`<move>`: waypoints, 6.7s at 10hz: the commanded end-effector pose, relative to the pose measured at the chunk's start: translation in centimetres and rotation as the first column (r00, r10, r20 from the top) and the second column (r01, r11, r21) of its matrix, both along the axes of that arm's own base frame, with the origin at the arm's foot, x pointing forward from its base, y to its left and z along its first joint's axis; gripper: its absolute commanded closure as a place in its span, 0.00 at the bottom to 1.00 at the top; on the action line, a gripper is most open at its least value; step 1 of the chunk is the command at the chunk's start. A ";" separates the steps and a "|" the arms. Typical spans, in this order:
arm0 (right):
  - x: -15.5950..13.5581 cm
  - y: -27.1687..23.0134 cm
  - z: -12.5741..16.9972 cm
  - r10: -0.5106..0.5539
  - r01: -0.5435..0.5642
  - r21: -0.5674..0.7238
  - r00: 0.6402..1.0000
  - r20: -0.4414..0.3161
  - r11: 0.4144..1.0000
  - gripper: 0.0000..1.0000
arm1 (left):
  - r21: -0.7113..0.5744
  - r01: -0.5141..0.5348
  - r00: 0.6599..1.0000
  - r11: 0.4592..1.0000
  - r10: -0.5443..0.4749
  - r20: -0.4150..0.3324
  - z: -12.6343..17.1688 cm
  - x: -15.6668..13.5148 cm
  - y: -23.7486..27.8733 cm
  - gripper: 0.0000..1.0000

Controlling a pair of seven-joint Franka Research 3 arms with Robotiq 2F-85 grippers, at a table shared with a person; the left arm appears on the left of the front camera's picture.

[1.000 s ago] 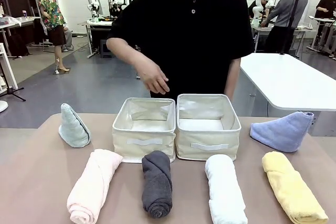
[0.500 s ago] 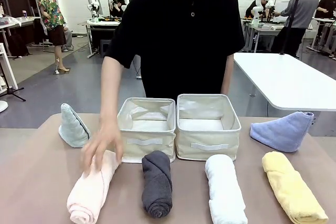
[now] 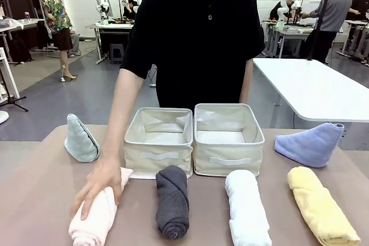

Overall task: Sort the towels based on their folding style.
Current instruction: Pick up one triangle-folded towel and place it in the left Fabric basket.

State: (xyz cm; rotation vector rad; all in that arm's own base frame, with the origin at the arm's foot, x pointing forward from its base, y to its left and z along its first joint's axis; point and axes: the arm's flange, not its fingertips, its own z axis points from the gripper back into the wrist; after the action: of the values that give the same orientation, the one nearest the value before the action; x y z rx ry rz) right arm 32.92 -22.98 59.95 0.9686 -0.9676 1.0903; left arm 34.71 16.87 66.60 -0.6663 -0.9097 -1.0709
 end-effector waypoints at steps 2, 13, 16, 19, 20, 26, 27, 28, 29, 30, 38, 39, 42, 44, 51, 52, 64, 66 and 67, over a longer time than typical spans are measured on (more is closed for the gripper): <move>-0.1 -0.2 0.0 0.012 -0.012 0.005 1.000 0.001 1.000 0.00 | -0.008 0.005 1.000 1.000 -0.005 0.000 0.3 0.0 0.2 0.00; -0.1 -0.2 0.0 0.012 -0.012 0.005 1.000 0.001 1.000 0.00 | 0.504 0.008 0.792 0.864 0.302 -0.530 -7.0 9.8 -17.2 0.00; -0.1 -0.2 0.0 0.012 -0.012 0.005 1.000 0.001 1.000 0.00 | 0.628 -0.309 0.724 0.714 0.605 -0.331 -11.8 12.3 -19.3 0.00; -0.1 -0.2 0.0 0.012 -0.012 0.005 1.000 0.001 1.000 0.00 | 0.631 -0.557 0.692 0.540 0.721 -0.007 -10.0 11.4 -17.7 0.00; -0.1 -0.2 0.0 0.012 -0.012 0.005 1.000 0.001 1.000 0.00 | 0.591 -0.394 0.759 0.704 0.612 -0.222 -10.6 14.1 -18.0 0.00; -0.1 -0.2 0.0 0.012 -0.012 0.005 1.000 0.001 1.000 0.00 | 0.591 -0.394 0.759 0.704 0.612 -0.222 -10.6 14.1 -18.0 0.00; -0.1 -0.2 0.0 0.012 -0.012 0.005 1.000 0.001 1.000 0.00 | 0.605 -0.403 0.754 0.687 0.623 -0.206 -11.3 13.8 -18.3 0.00; -0.1 -0.2 0.0 0.012 -0.012 0.005 1.000 0.001 1.000 0.00 | 0.641 -0.600 0.475 0.478 0.858 -0.195 -12.6 13.5 -20.1 0.00; -0.1 -0.2 0.0 0.012 -0.012 0.005 1.000 0.001 1.000 0.00 | 0.680 -0.636 0.282 0.365 0.930 -0.236 -13.4 12.8 -20.8 0.00; -0.1 -0.2 0.0 0.012 -0.012 0.005 1.000 0.001 1.000 0.00 | 0.727 -0.617 0.176 0.301 0.953 -0.246 -13.9 12.0 -21.1 0.00; -0.1 -0.2 0.0 0.012 -0.012 0.005 1.000 0.001 1.000 0.00 | 0.733 -0.653 0.018 0.189 0.972 -0.234 -19.3 15.3 -22.6 0.00; -0.1 -0.2 0.0 0.012 -0.012 0.005 1.000 0.001 1.000 0.00 | 0.744 -0.640 0.006 0.193 0.969 -0.246 -20.2 16.4 -22.5 0.00; -0.1 -0.2 0.0 0.012 -0.012 0.005 1.000 0.001 1.000 0.00 | 0.746 -0.639 -0.018 0.185 0.967 -0.255 -21.7 18.0 -22.2 0.00; -0.1 -0.2 0.0 0.012 -0.012 0.005 1.000 0.001 1.000 0.00 | 0.734 -0.651 0.009 0.191 0.970 -0.243 -21.7 18.0 -22.1 0.56; -0.1 -0.2 0.0 0.012 -0.012 0.005 1.000 0.001 1.000 0.00 | 0.754 -0.632 0.005 0.175 0.975 -0.223 -21.9 18.1 -21.9 1.00; -0.1 -0.2 0.0 0.012 -0.012 0.005 1.000 0.001 1.000 0.00 | 0.754 -0.633 0.003 0.172 0.976 -0.220 -21.8 18.0 -21.8 1.00; -0.1 -0.2 0.0 0.012 -0.012 0.005 1.000 0.001 1.000 0.00 | 0.698 -0.262 0.649 0.667 0.657 -0.384 -3.0 0.6 -12.9 1.00; -0.1 -0.2 0.0 0.012 -0.012 0.005 1.000 0.001 1.000 0.00 | 0.674 -0.287 0.620 0.681 0.668 -0.412 -2.8 0.6 -12.0 0.81; -0.1 -0.2 0.0 0.012 -0.012 0.005 1.000 0.001 1.000 0.00 | 0.658 -0.230 0.722 0.717 0.579 -0.379 -2.2 0.3 -12.7 0.81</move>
State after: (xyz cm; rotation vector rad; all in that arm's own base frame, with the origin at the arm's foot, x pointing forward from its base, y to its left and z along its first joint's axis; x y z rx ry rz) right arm 32.92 -23.14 59.88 0.9731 -0.9603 1.0873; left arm 35.33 4.25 63.83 -0.1930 -0.1190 -0.5121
